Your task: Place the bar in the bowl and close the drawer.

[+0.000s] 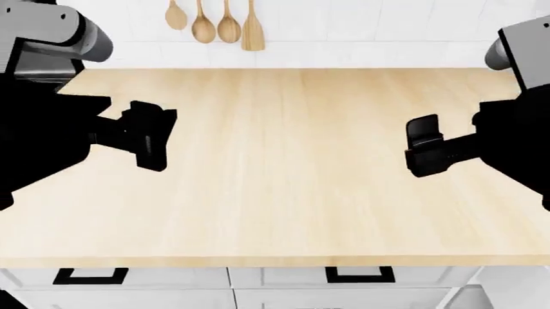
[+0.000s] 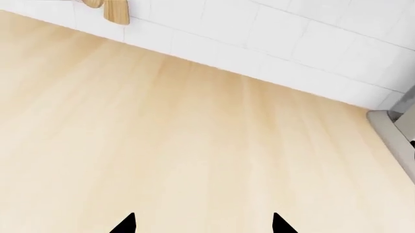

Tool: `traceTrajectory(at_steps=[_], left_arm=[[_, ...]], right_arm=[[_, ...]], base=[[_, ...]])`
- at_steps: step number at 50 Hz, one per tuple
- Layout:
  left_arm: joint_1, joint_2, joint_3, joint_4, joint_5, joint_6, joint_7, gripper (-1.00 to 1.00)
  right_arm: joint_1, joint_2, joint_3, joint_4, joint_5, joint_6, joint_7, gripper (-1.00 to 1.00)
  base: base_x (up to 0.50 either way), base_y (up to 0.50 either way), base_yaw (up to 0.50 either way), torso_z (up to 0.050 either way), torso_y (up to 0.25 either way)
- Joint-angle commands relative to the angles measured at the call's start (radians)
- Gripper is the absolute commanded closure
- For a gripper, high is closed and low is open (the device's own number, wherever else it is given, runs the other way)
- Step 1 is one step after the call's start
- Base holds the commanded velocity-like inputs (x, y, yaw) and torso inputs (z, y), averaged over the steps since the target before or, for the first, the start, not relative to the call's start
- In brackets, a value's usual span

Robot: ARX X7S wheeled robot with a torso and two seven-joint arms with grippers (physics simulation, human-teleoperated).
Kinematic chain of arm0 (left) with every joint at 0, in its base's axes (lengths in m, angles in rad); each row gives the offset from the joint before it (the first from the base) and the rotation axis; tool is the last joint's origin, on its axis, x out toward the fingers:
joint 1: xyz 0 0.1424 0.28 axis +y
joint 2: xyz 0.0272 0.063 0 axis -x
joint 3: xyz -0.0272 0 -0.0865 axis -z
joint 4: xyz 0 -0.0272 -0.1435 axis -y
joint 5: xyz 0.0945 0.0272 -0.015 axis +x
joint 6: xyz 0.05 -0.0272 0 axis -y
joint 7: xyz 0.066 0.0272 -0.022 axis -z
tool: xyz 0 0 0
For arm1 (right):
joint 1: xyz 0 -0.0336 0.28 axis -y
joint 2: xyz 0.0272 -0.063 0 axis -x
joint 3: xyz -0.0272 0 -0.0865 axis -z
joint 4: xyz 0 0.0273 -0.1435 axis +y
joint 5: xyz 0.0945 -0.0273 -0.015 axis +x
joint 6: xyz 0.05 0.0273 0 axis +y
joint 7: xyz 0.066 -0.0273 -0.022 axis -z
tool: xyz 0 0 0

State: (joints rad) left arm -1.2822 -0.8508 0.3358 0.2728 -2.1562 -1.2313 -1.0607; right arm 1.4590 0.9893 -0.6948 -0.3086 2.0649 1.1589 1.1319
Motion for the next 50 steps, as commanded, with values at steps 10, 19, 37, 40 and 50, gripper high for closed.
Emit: traceTrajectory(at_steps=[10,19,37,40,50], left_arm=[[0.155,-0.05,-0.078,0.143,-0.058,0.063,0.041,-1.0],[0.156,-0.058,-0.078,0.157,-0.069,0.071,0.038,-1.0],[0.155,-0.065,-0.072,0.176,-0.087,0.087,0.037,-1.0],[0.155,-0.066,-0.074,0.176,-0.085,0.088,0.039,-1.0],[0.149,-0.067,-0.066,0.178,-0.085,0.092,0.037,-1.0]], right_arm=[[-0.168,0.09,0.078,-0.216,-0.036,-0.115,-0.069,-1.0],[-0.172,0.106,0.091,-0.24,-0.021,-0.13,-0.073,-1.0],[-0.187,0.123,0.101,-0.264,-0.011,-0.15,-0.079,-1.0],[-0.187,0.125,0.101,-0.267,-0.009,-0.15,-0.079,-1.0],[-0.195,0.134,0.104,-0.28,-0.015,-0.15,-0.086,-1.0]], base=[[-0.06,0.0,-0.5,0.0,0.0],[-0.08,0.01,-0.5,0.0,0.0],[-0.08,0.01,-0.5,0.0,0.0],[-0.07,0.02,-0.5,0.0,0.0],[-0.08,0.02,-0.5,0.0,0.0]])
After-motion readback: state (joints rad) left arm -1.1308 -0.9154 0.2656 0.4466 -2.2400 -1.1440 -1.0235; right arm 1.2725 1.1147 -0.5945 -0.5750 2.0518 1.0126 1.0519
